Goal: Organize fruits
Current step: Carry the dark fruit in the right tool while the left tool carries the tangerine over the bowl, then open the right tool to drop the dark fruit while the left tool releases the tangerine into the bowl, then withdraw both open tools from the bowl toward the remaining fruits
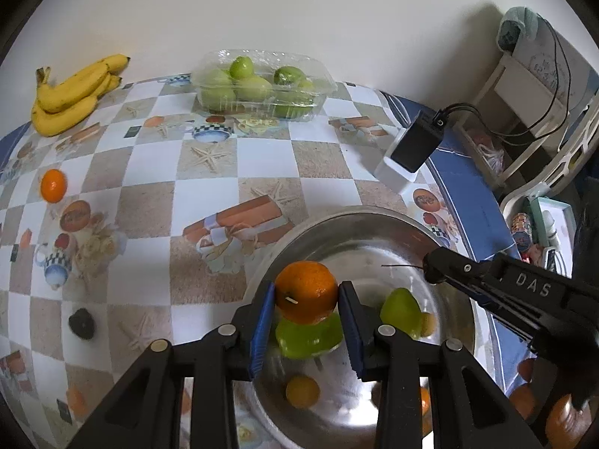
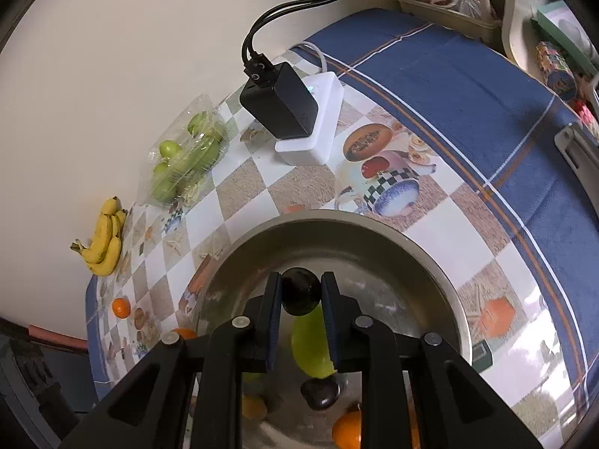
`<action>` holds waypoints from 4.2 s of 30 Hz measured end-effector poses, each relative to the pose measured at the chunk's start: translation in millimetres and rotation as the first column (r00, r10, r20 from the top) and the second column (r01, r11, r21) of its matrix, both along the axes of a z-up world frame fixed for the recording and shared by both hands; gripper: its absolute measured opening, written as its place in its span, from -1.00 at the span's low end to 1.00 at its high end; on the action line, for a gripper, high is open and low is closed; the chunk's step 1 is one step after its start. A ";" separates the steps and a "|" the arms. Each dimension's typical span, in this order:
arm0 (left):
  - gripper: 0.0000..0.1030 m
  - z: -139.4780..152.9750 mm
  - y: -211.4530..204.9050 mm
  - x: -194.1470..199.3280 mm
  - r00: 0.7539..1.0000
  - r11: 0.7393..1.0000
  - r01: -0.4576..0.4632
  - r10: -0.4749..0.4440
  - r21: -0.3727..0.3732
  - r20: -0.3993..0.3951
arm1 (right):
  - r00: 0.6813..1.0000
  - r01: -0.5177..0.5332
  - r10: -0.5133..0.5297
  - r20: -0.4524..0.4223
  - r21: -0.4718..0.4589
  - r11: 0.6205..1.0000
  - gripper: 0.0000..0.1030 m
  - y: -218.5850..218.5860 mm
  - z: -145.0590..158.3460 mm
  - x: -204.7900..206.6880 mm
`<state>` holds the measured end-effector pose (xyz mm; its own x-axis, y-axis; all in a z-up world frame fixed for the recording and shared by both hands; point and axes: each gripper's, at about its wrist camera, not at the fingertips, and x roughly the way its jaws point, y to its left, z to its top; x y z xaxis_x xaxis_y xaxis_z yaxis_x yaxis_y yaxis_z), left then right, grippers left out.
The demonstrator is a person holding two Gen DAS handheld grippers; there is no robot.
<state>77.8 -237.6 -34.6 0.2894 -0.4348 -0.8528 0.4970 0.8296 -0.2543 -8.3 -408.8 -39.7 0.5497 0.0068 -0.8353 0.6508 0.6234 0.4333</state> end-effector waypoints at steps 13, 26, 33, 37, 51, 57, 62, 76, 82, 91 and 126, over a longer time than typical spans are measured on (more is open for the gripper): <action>-0.28 -29.2 -30.4 13.1 0.998 0.998 0.057 -0.057 0.022 -0.006 | 0.999 -0.030 0.031 -0.044 0.019 0.999 -0.57 3.3 -31.7 21.3; -0.28 -42.4 -25.8 27.9 0.998 0.999 0.041 -0.041 -0.001 -0.050 | 0.996 -0.064 0.064 -0.064 -0.002 0.998 -0.55 13.4 -38.5 34.9; -0.28 -42.4 -7.2 42.7 0.998 1.000 -0.016 0.016 -0.011 -0.058 | 0.992 -0.103 0.101 -0.078 -0.025 0.994 -0.55 22.0 -38.1 42.7; -0.28 -42.3 2.8 49.4 0.997 0.999 -0.048 0.048 -0.009 -0.063 | 0.991 -0.115 0.113 -0.074 -0.032 0.993 -0.53 25.7 -37.2 46.7; -0.24 -18.5 15.3 46.7 0.996 0.998 -0.062 0.063 0.011 -0.062 | 0.988 -0.150 0.145 -0.060 -0.091 0.985 -0.35 34.3 -6.0 49.6; -0.12 -17.4 13.3 44.5 0.997 0.999 -0.048 0.049 0.012 -0.065 | 0.985 -0.168 0.162 -0.061 -0.108 0.980 -0.35 39.9 2.9 46.1; -0.10 -12.3 15.6 44.9 0.997 0.998 -0.053 0.054 0.016 -0.060 | 0.983 -0.173 0.166 -0.075 -0.096 0.980 -0.35 39.9 -2.7 47.8; 0.46 -11.7 36.7 55.2 0.987 0.980 -0.159 0.160 0.119 0.008 | 0.981 -0.169 0.154 -0.114 -0.132 0.977 0.32 39.0 -12.8 50.5; 0.71 -14.6 49.4 62.9 0.975 0.965 -0.222 0.221 0.143 0.024 | 0.982 -0.165 0.150 -0.116 -0.141 0.976 0.48 38.0 -13.3 50.6; 1.00 -14.2 63.3 64.4 0.955 0.935 -0.295 0.284 0.196 0.079 | 0.980 -0.174 0.156 -0.121 -0.163 0.971 0.53 40.2 -10.7 51.5; 1.00 -0.9 83.8 58.2 0.947 0.927 -0.309 0.279 0.210 0.161 | 0.975 -0.200 0.178 -0.129 -0.182 0.963 0.94 53.9 -4.4 48.8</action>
<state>135.9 -153.8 -35.5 0.4860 -0.1103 -0.8670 0.2372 0.9714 0.0094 40.6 -354.9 -44.1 0.4580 -0.0653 -0.8866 0.5501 0.8042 0.2249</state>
